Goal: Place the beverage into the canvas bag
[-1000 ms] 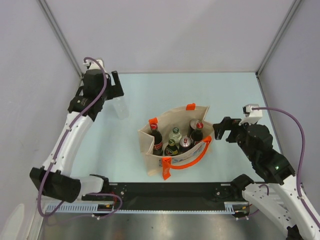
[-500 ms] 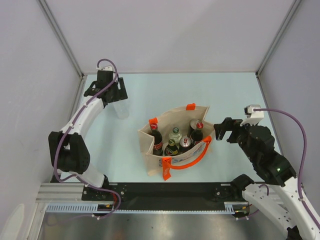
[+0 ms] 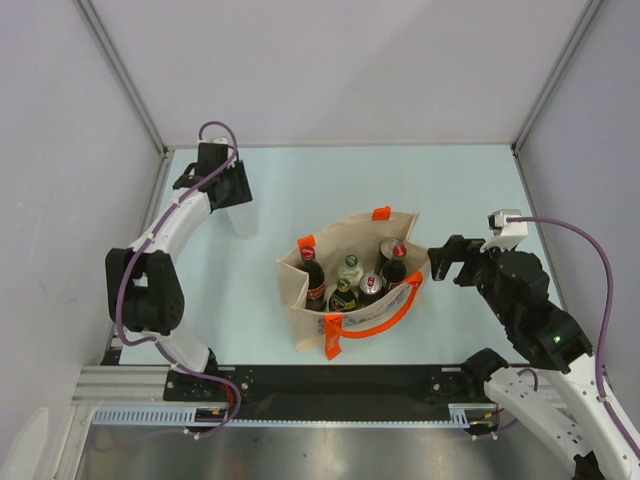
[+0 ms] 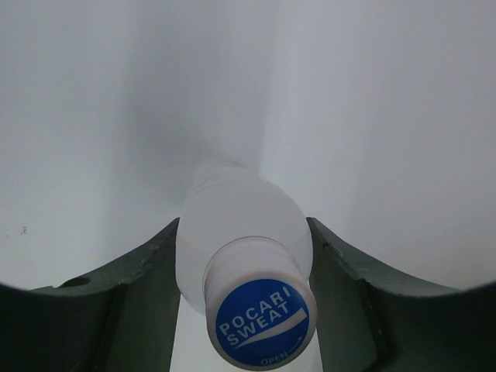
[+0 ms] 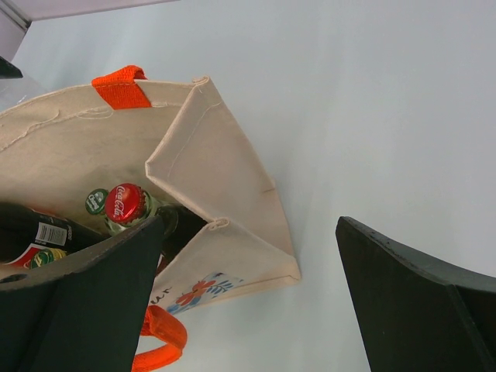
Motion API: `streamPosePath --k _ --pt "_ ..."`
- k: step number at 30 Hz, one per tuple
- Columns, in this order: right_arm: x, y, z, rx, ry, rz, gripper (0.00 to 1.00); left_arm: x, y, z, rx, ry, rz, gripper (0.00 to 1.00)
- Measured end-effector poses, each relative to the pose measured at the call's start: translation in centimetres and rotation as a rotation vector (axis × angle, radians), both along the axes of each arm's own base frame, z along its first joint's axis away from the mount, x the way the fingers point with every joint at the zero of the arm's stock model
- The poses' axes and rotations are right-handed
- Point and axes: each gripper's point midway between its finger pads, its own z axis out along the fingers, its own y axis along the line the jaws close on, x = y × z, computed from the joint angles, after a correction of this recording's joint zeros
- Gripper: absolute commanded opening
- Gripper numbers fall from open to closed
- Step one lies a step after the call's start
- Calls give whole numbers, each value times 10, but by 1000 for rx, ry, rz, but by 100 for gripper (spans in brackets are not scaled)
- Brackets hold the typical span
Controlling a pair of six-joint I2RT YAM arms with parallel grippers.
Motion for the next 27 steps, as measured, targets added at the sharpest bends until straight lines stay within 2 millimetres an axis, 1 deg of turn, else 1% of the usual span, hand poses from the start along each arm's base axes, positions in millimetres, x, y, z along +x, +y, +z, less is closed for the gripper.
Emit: streamPosePath --k 1,3,4,6,10,15,17,23,25,27 --pt "0 0 0 0 0 0 100 0 0 0 0 0 0 27" --pt "0 0 0 0 0 0 100 0 0 0 3 0 -3 18" --pt "0 0 0 0 0 0 100 0 0 0 3 0 -4 10" --pt "0 0 0 0 0 0 100 0 0 0 4 0 -6 0" --pt "0 0 0 0 0 0 100 -4 1 1 11 8 -12 0" --pt "0 0 0 1 1 0 100 -18 3 3 26 41 -22 0" --pt "0 0 0 1 1 0 100 -24 5 7 34 48 -27 0" --pt "1 1 -1 0 7 -1 100 -36 2 26 50 24 -47 0" --pt "1 1 -2 0 9 -1 100 -41 -3 35 56 17 -67 0" --pt "1 1 -2 2 10 -1 100 -45 -13 44 69 9 -100 0"
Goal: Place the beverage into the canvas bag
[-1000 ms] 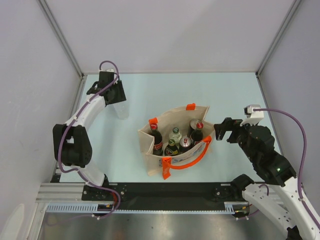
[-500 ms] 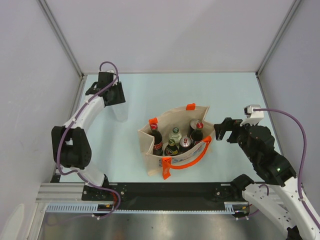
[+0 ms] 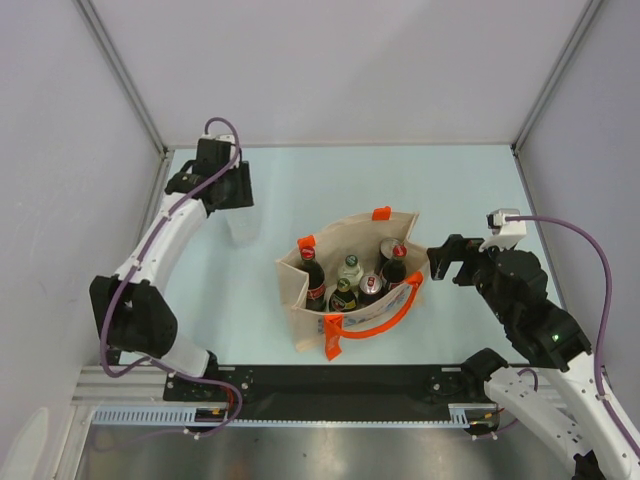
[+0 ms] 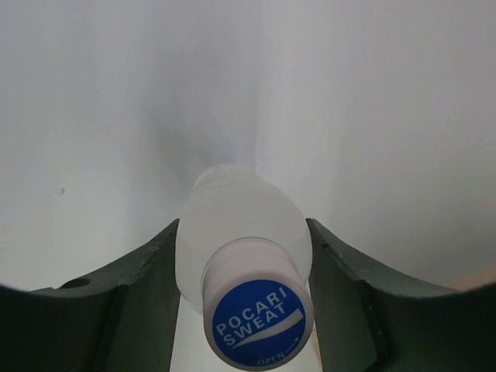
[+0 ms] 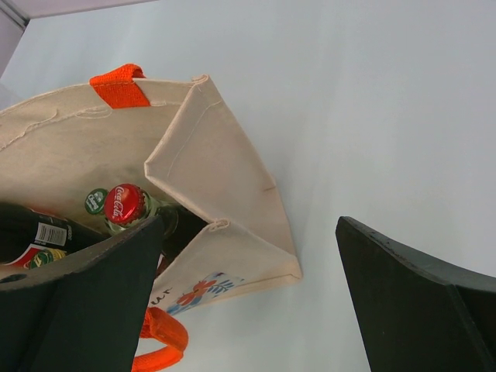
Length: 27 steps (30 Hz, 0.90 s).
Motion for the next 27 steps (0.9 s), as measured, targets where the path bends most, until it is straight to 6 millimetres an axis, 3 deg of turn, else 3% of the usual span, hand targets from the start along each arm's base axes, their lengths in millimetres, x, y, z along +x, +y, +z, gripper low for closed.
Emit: streamPosePath --k 4,9,17,22,27 --pt "0 0 0 0 0 0 100 -2 -33 30 17 -44 -92 0" --pt "0 0 0 0 0 0 100 -8 -81 89 -5 -166 -210 0" --pt "0 0 0 0 0 0 100 -48 -138 186 -92 -369 -399 0" --pt "0 0 0 0 0 0 100 -85 -165 220 -176 -430 -535 0" --pt "0 0 0 1 0 -1 100 -119 -180 238 -266 -446 -663 0"
